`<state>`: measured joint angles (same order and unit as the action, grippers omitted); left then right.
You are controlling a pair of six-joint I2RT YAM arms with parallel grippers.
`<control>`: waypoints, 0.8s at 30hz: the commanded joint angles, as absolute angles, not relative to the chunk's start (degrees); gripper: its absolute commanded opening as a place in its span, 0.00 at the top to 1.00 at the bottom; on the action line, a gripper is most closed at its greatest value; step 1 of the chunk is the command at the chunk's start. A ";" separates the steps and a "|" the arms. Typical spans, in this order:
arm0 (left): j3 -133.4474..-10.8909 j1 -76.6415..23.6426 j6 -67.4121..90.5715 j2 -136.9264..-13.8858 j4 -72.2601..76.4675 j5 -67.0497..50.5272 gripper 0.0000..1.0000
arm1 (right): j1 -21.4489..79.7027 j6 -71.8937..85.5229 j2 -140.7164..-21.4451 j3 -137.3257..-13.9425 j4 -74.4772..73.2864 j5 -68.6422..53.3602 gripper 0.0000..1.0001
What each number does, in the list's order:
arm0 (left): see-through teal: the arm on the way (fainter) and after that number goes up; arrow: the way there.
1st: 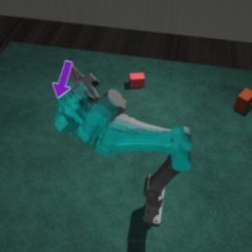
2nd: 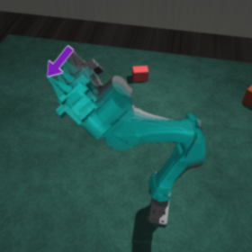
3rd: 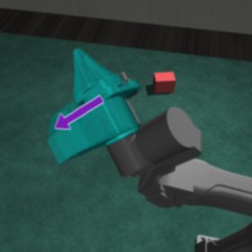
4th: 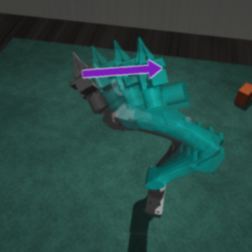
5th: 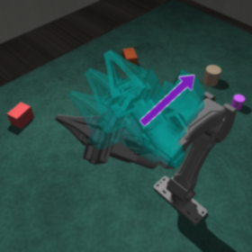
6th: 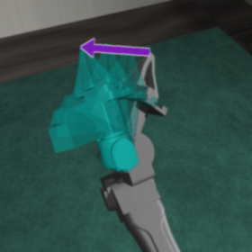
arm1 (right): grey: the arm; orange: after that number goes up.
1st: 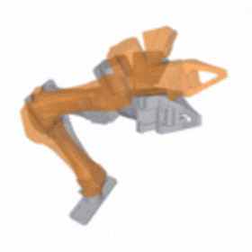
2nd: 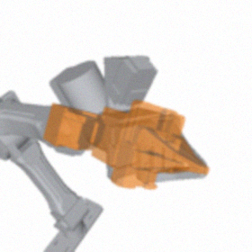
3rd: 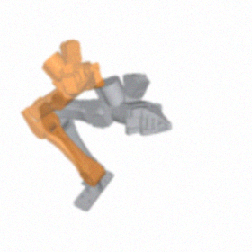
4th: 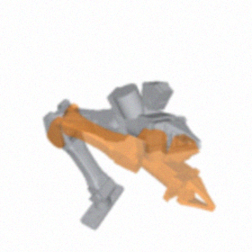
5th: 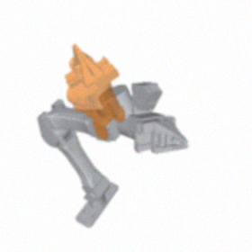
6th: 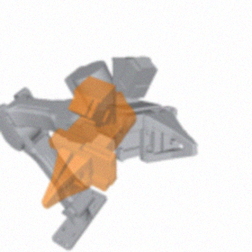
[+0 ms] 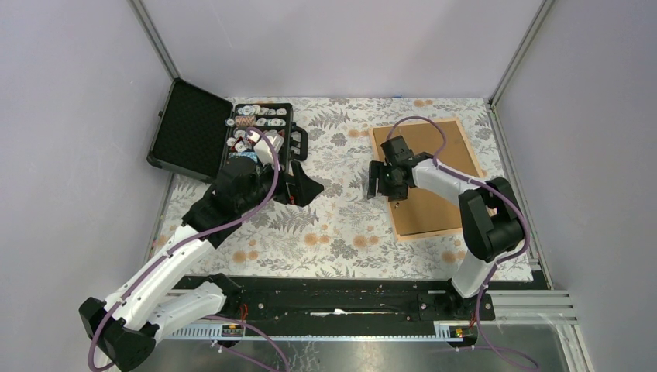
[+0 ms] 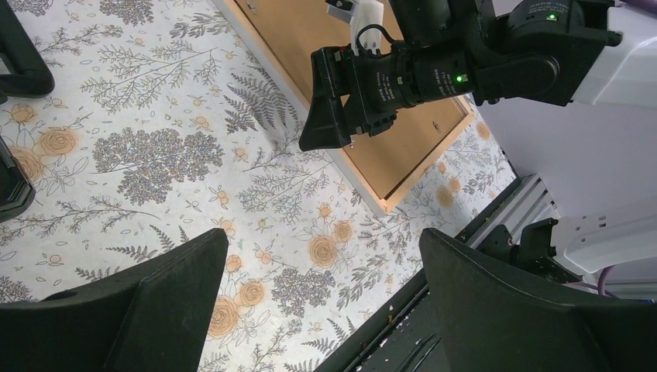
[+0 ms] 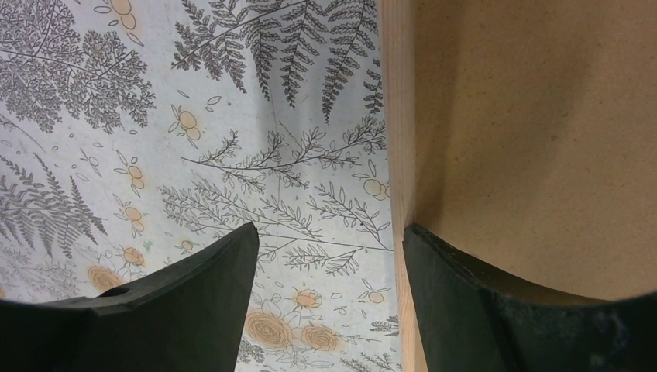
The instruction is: Put the photo into the frame
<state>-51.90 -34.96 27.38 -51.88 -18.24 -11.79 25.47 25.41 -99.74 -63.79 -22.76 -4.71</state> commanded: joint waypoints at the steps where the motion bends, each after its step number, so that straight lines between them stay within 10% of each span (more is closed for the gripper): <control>1: -51.77 -34.72 28.18 -51.59 -14.50 -12.73 0.01 | 26.06 26.31 -99.59 -63.52 -22.59 2.12 0.24; 24: -52.49 -34.72 31.15 -54.72 -14.81 -12.78 0.01 | 25.47 26.97 -88.71 -56.25 -18.69 0.15 0.12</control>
